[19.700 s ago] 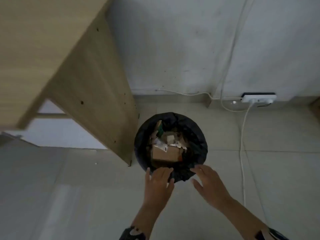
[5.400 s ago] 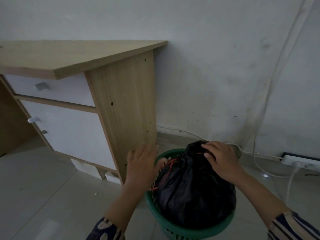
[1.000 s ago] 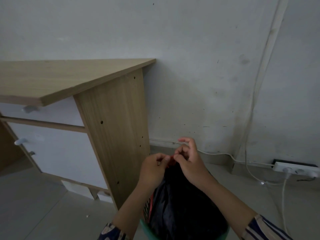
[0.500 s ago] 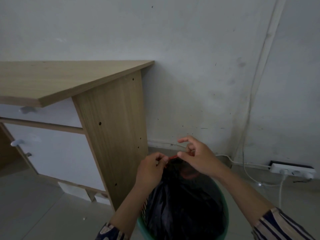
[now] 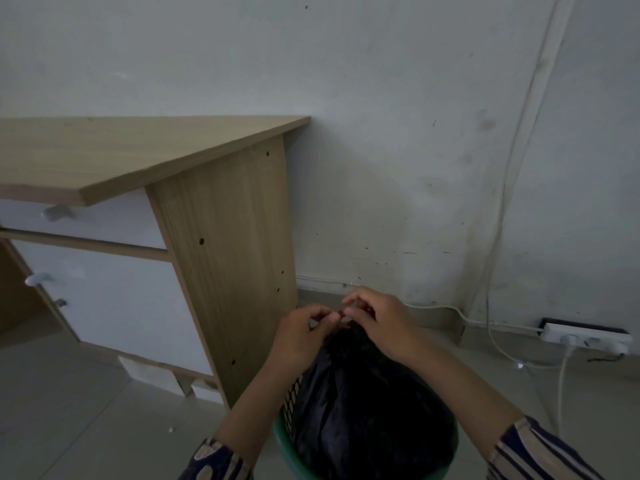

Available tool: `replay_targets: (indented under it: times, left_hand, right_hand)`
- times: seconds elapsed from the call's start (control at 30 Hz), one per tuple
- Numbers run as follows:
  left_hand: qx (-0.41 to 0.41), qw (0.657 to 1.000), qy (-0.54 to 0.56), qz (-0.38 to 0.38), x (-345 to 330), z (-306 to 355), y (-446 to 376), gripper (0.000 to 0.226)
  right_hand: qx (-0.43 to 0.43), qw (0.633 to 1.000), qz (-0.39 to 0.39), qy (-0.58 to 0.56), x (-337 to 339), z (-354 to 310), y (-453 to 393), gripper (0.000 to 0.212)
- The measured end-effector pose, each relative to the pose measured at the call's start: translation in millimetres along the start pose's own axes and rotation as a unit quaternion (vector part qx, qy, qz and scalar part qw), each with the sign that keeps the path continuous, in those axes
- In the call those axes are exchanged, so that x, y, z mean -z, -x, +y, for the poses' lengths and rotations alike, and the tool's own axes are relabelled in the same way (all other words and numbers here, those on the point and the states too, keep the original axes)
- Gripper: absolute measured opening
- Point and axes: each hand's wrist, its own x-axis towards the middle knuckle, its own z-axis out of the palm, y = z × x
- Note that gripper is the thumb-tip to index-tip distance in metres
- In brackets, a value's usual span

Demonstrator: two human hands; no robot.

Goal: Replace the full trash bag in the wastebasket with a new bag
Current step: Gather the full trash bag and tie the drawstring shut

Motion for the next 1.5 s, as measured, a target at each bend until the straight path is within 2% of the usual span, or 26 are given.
replay_targets:
  times: [0.1, 0.23, 0.53, 0.6, 0.73, 0.87, 0.97, 1.03, 1.1, 1.2, 1.27, 1.33, 1.43, 1.5]
  left_hand:
    - [-0.033, 0.997, -0.072, -0.013, 8, -6, 6, 0.014]
    - [-0.047, 0.985, -0.161, 0.045, 12, -27, 15, 0.019]
    - [-0.091, 0.966, -0.230, 0.071, 6, -77, 33, 0.026]
    - [-0.091, 0.966, -0.234, 0.068, 3, -86, 35, 0.031]
    - [-0.075, 0.965, -0.246, 0.059, -3, -96, 38, 0.023]
    - [-0.090, 0.966, -0.244, 0.002, -4, -88, 32, 0.058]
    - [-0.071, 0.967, -0.242, -0.035, -7, -74, 25, 0.096]
    - [-0.056, 0.978, -0.185, -0.078, -18, -59, 22, 0.100]
    - [-0.056, 0.978, -0.139, -0.142, -32, -45, 21, 0.093]
    - [-0.067, 0.961, -0.184, -0.194, -47, -47, 19, 0.070]
    - [-0.091, 0.964, -0.189, -0.161, -53, -50, 17, 0.045]
    - [-0.078, 0.979, -0.145, -0.122, -55, -48, 14, 0.026]
    - [-0.025, 0.993, -0.057, -0.098, -56, -47, 7, 0.018]
    - [0.014, 0.995, -0.023, -0.098, -55, -48, 4, 0.028]
  right_hand:
    - [0.033, 0.994, 0.061, 0.083, 9, 7, 2, 0.020]
    - [0.016, 0.987, 0.111, 0.112, 25, 29, 11, 0.025]
    - [-0.034, 0.985, 0.090, 0.140, 34, 88, 43, 0.036]
    - [-0.037, 0.984, 0.096, 0.146, 34, 96, 48, 0.035]
    - [-0.044, 0.982, 0.087, 0.160, 31, 107, 51, 0.027]
    - [-0.133, 0.972, 0.034, 0.191, 43, 109, 45, 0.034]
    - [-0.067, 0.973, 0.041, 0.216, 39, 97, 43, 0.050]
    - [-0.019, 0.984, 0.020, 0.175, 25, 81, 43, 0.064]
    - [0.014, 0.990, -0.015, 0.139, 9, 68, 45, 0.075]
    - [0.026, 0.991, -0.053, 0.121, -7, 67, 54, 0.084]
    - [0.024, 0.990, -0.067, 0.122, -13, 68, 59, 0.088]
    - [0.028, 0.990, -0.070, 0.116, -15, 67, 63, 0.085]
    - [0.042, 0.984, -0.109, 0.134, -19, 66, 66, 0.076]
    - [0.060, 0.977, -0.087, 0.187, -28, 68, 66, 0.069]
